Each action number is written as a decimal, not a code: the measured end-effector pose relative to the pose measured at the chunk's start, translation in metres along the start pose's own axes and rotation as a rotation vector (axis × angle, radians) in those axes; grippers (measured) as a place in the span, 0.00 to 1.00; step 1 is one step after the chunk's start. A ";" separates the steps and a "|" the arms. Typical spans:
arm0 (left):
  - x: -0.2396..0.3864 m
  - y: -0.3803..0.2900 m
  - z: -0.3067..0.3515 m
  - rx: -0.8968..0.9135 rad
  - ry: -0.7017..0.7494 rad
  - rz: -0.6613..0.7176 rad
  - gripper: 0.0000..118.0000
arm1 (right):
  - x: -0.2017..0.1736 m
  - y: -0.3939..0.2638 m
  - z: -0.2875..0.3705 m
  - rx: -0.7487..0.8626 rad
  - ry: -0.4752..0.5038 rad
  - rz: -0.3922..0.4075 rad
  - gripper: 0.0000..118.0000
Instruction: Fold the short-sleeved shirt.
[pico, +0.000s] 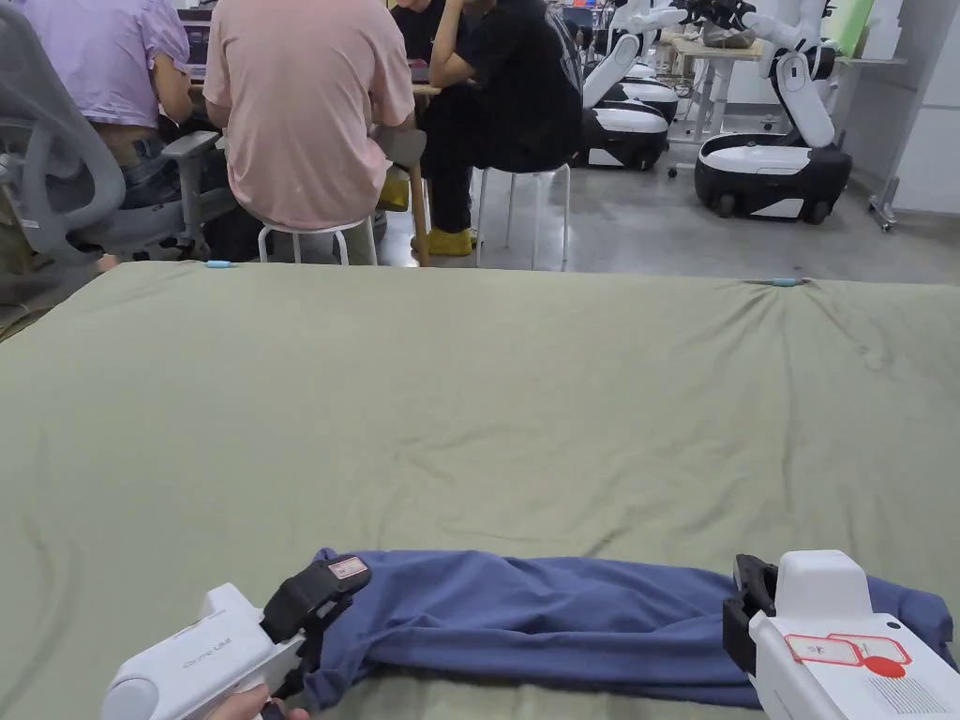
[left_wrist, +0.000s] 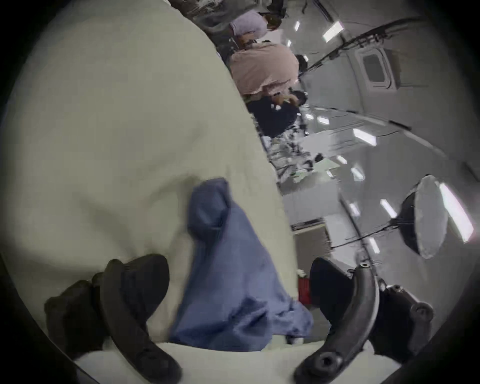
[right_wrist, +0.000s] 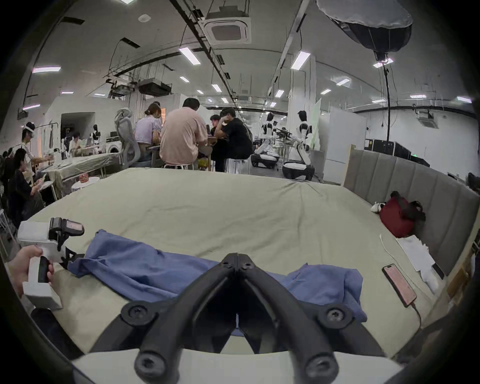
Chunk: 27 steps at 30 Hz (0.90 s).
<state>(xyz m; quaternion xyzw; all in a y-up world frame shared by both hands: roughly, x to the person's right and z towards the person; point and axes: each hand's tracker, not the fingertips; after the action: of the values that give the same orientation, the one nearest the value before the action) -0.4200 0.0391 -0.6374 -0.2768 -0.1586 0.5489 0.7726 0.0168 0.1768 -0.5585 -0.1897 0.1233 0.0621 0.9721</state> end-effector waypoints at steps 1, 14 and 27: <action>-0.002 -0.001 -0.009 0.001 -0.011 0.037 0.58 | 0.000 0.000 0.000 -0.004 0.000 0.001 0.00; 0.039 0.029 0.021 0.247 0.342 -0.335 0.07 | 0.010 -0.009 -0.001 -0.045 -0.040 0.027 0.00; 0.183 -0.113 -0.073 -0.024 0.476 -1.246 0.07 | 0.017 -0.020 0.013 -0.051 -0.024 -0.090 0.00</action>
<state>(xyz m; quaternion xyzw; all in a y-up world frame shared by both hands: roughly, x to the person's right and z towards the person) -0.2303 0.1647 -0.6382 -0.2557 -0.1202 -0.0781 0.9561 0.0393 0.1643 -0.5443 -0.2190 0.1013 0.0238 0.9702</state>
